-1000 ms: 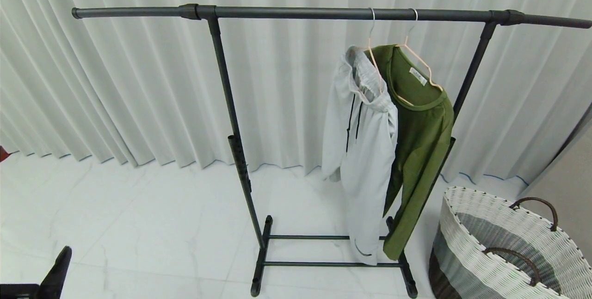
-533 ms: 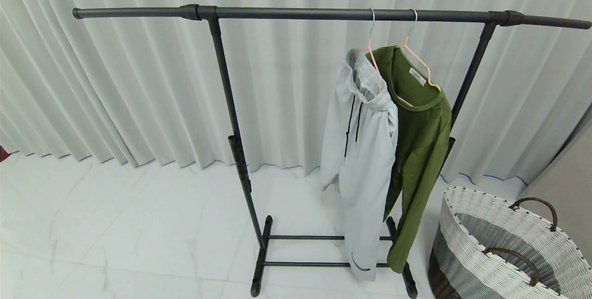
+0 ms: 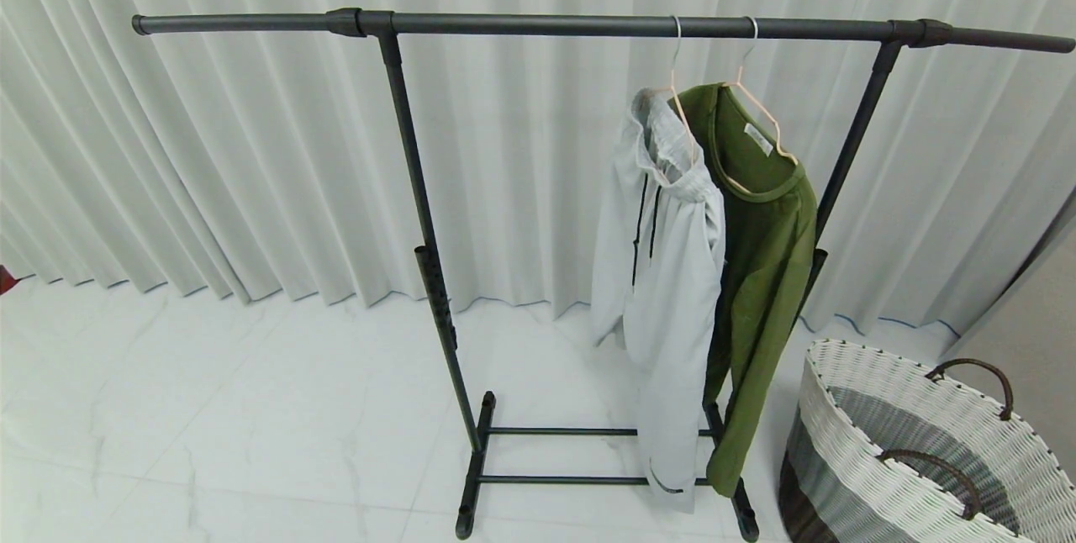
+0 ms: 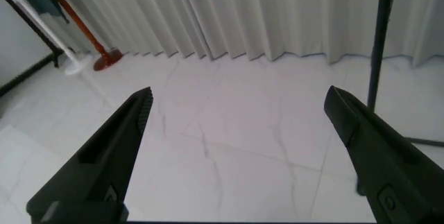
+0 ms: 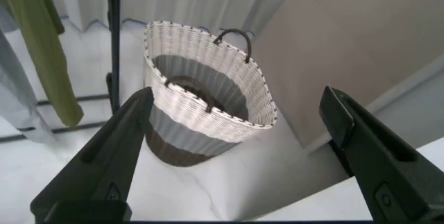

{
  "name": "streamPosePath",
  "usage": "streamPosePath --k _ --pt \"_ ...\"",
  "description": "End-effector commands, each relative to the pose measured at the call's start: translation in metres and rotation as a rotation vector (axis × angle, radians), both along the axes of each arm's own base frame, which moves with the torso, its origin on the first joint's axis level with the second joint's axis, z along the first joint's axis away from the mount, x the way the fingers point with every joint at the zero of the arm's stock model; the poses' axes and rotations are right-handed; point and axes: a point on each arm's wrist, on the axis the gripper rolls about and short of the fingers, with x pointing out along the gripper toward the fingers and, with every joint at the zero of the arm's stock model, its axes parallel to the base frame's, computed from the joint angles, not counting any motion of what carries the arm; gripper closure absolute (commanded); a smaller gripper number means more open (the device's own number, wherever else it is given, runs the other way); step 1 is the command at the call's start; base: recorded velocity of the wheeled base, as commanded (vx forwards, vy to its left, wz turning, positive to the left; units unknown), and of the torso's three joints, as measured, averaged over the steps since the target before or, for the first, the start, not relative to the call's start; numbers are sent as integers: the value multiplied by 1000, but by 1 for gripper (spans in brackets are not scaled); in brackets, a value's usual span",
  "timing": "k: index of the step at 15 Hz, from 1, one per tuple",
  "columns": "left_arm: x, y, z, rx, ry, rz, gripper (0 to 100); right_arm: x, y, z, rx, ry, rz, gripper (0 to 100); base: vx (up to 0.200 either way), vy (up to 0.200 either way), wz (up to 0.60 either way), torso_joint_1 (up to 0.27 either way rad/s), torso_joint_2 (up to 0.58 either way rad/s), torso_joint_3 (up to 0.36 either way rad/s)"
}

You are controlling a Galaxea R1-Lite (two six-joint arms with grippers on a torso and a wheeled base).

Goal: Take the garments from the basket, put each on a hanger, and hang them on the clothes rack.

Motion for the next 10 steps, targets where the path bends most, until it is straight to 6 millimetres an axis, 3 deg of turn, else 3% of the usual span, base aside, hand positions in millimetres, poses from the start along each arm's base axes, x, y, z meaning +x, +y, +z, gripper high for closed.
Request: streamPosePath --k 1,3,5,10 --pt "0 0 0 -17 -10 0 0 0 0 -1 4 0 -3 0 0 0 0 0 0 0" --pt "0 -1 0 -148 -61 -23 0 4 0 2 -7 -109 13 0 0 0 0 0 0 0" --pt "1 -3 0 -224 -75 -122 0 4 1 0 0 -92 59 0 0 0 0 0 0 0" --pt "2 -9 -2 -231 -21 -391 0 4 2 0 3 -92 108 0 0 0 0 0 0 0"
